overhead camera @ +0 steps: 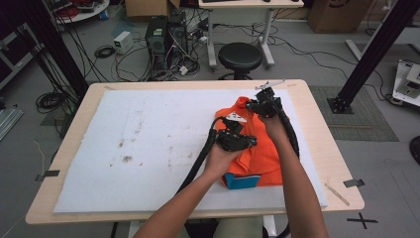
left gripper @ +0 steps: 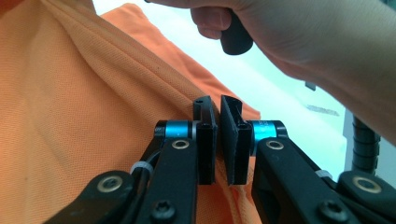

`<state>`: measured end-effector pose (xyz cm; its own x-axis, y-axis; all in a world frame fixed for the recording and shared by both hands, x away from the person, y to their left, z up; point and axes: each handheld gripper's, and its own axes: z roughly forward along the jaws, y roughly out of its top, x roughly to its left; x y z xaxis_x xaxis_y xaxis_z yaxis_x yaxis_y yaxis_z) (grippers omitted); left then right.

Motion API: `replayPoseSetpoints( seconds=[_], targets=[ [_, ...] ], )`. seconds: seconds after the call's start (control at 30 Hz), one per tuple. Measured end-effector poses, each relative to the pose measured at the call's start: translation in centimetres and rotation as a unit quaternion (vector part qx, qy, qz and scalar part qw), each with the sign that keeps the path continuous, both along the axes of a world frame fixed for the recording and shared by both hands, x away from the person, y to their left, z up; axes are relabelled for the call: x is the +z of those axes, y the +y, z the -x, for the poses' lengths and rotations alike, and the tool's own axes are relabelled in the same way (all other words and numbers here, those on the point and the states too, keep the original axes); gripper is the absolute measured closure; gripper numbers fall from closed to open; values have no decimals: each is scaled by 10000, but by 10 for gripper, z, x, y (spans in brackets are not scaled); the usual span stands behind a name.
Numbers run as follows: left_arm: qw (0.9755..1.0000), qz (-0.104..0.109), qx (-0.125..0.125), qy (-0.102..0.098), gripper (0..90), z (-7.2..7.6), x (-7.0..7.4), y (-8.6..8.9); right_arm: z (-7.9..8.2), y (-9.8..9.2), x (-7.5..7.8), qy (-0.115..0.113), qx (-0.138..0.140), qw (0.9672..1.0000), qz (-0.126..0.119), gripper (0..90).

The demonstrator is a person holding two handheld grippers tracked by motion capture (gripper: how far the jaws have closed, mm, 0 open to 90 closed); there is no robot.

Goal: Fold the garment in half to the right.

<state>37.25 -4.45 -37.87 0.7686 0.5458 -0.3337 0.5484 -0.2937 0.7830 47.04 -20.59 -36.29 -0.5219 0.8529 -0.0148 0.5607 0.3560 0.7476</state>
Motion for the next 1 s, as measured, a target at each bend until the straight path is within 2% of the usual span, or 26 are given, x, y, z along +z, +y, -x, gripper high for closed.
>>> replayPoseSetpoints(
  seconds=[0.2, 0.37, 0.6, 0.67, 0.7, 0.73, 0.83, 0.9, 0.97, 1.0],
  targets=[
    [9999, -109, -79, 48, 843, -4, -5, -25, 1, -22, -6, -35, -177, 9998, 34, 812],
    [9996, -268, -121, 54, 839, -3, -17, -44, 4, -40, -14, 37, -345, 9994, -9, 812],
    [9992, -359, -132, 68, 839, -2, -33, -62, 6, -60, -31, 164, -580, 9982, -2, 810],
    [9992, -371, -120, 84, 821, -3, -36, -64, 7, -63, -35, 186, -620, 9979, -1, 807],
    [9993, -366, -94, 47, 770, -2, -37, -64, 7, -64, -36, 189, -651, 9977, 12, 804],
    [9990, -433, -81, -7, 703, -2, -37, -63, 7, -65, -37, 181, -662, 9976, 20, 794],
    [9989, -428, 43, -163, 547, -1, -35, -48, 7, -67, -38, 171, -704, 9974, -10, 719],
    [9989, -377, 155, -247, 472, -1, -34, -33, 8, -69, -37, 132, -773, 9969, -6, 644],
    [9983, -293, 365, -339, 409, -2, -34, -10, 10, -72, -34, 32, -870, 9962, -12, 612],
    [9977, -295, 488, -380, 346, -3, -34, 1, 11, -74, -32, -22, -945, 9955, -3, 590]
  ],
)
